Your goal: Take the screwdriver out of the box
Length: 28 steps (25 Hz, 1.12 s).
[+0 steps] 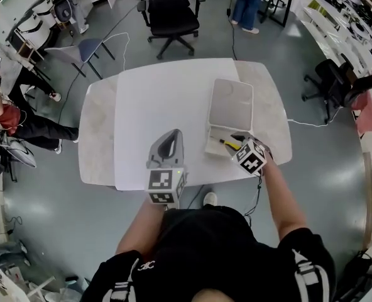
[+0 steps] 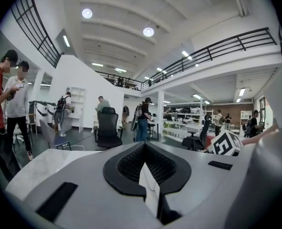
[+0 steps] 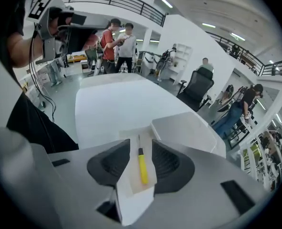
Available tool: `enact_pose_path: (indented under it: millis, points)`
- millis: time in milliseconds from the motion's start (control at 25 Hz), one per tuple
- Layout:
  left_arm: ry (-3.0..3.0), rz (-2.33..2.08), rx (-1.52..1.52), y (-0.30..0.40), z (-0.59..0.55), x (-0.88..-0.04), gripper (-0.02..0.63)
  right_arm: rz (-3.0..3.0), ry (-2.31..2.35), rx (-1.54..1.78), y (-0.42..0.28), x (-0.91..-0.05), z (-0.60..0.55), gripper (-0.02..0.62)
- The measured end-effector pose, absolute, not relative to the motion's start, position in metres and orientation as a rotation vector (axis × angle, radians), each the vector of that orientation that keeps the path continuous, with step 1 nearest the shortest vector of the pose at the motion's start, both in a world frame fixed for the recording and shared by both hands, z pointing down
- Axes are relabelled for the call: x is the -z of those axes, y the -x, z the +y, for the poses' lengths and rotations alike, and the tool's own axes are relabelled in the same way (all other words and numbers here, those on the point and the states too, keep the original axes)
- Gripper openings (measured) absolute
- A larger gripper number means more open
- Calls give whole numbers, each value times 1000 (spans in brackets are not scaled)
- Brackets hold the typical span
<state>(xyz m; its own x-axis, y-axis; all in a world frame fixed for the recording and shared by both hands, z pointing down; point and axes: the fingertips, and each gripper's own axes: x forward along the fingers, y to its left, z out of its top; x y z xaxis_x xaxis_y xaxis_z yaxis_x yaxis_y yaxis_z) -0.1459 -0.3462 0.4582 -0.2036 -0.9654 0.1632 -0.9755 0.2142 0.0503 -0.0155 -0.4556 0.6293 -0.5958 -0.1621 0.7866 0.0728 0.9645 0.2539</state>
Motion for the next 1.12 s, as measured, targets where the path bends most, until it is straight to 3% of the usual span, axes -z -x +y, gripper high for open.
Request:
enact_pose_path:
  millis: [920, 1120]
  points:
    - [-1666, -2416, -177, 169, -318, -475, 14, -1887, 111, 278, 25, -743, -484, 112]
    - [-1657, -2413, -192, 172, -309, -478, 14, -1832, 121, 307, 26, -754, -482, 67]
